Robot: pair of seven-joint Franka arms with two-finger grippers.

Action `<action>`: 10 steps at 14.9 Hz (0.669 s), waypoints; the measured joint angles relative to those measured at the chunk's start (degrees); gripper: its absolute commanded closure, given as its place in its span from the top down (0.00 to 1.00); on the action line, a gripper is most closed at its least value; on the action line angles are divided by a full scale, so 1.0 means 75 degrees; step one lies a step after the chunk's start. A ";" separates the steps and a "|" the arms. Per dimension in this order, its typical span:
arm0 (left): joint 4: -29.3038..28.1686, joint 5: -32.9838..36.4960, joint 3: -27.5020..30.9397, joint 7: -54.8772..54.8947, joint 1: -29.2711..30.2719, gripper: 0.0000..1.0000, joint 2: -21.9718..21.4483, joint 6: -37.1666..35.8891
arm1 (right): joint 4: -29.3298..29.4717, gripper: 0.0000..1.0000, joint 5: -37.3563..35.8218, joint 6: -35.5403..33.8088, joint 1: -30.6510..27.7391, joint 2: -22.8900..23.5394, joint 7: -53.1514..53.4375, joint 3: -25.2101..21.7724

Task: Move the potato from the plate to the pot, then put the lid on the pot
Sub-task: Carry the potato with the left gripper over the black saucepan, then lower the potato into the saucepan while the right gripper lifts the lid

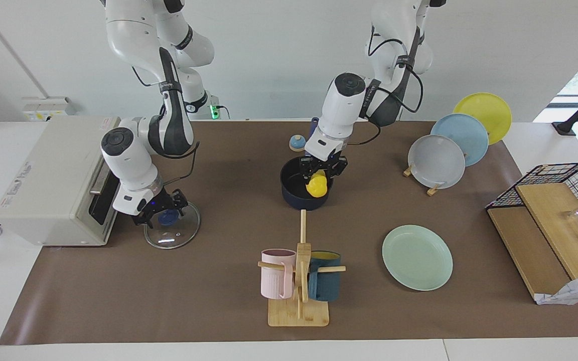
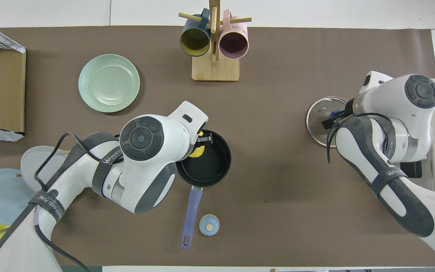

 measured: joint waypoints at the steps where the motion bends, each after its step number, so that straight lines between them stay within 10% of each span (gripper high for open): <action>1: -0.0079 0.0005 0.0002 0.0000 -0.0051 0.00 -0.0012 0.0055 | 0.0000 0.76 0.0000 0.0001 0.0000 0.0000 0.0000 0.0004; 10: -0.0875 0.0566 0.0006 -0.0451 -0.0523 0.00 0.0088 0.0883 | 0.0288 0.31 0.0019 -0.0629 0.0160 -0.0007 0.0294 0.0057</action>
